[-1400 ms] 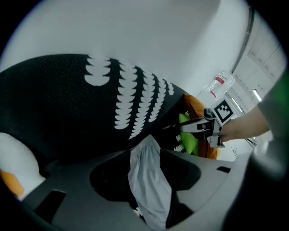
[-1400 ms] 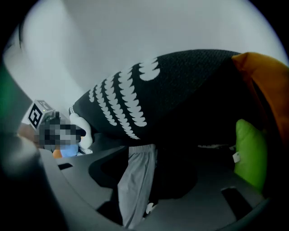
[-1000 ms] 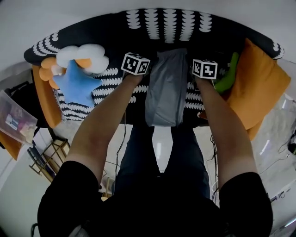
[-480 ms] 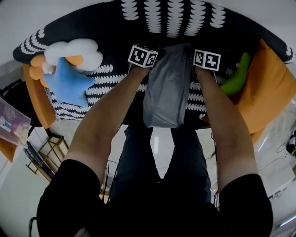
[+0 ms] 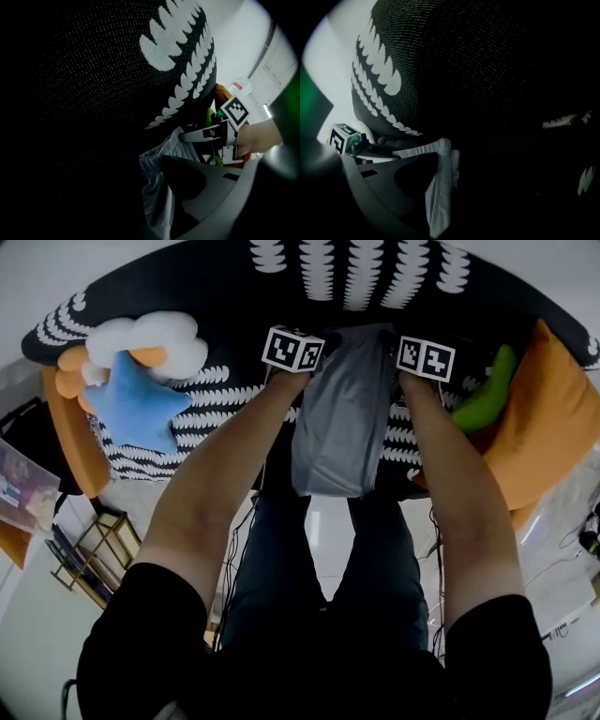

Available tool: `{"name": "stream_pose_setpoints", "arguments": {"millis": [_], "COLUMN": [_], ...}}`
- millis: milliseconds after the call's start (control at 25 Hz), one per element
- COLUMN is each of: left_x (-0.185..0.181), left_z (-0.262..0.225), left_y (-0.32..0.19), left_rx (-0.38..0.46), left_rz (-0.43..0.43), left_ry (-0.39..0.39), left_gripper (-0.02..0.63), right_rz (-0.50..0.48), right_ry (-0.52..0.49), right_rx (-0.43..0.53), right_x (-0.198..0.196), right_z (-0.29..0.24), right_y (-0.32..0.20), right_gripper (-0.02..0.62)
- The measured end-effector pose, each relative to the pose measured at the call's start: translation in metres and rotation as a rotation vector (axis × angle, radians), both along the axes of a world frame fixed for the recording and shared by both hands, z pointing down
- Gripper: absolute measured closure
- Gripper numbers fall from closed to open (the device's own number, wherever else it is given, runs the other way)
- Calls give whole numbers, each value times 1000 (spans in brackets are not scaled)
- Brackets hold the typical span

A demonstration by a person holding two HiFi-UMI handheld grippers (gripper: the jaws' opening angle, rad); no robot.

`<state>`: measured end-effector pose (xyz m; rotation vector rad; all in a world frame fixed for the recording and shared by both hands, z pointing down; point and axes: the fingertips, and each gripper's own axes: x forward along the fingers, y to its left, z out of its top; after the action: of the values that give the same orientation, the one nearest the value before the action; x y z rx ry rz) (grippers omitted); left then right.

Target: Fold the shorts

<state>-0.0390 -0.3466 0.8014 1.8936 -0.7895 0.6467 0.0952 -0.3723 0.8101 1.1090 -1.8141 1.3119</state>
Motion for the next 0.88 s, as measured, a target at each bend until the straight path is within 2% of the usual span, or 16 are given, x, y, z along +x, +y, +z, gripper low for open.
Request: {"name": "stream_pose_setpoints", "arguments": {"millis": [120,240,360,480,720,880], "left_x": [3,3,-1,-6,-12,-11], "left_z": [-2,-8,-17,-31,-74,-101], "left_y": [1,0,-4,-10,-33,-29], "left_rx": [-3,10,21,44,155,204], "left_rz": [37,79,100,114,129,143], "left_ry": [9,2,-14,-34,-72,-68], "left_gripper": [451,485,509,518,523,523], "right_rz": [13,-20,-69,-73,-73,-89], "right_ry": [-5,-55,-80,-96,-101,-104], "right_rx": [-16,-2,22,45,164,234], "right_x": [2,-5,-13,-18,-23,-19], "right_z": [-1,-9,-21,-35,-77,-105], "right_y": [-1,-2,-4,-8,-27,-23], "right_gripper": [478,532,537,538,540,540]}}
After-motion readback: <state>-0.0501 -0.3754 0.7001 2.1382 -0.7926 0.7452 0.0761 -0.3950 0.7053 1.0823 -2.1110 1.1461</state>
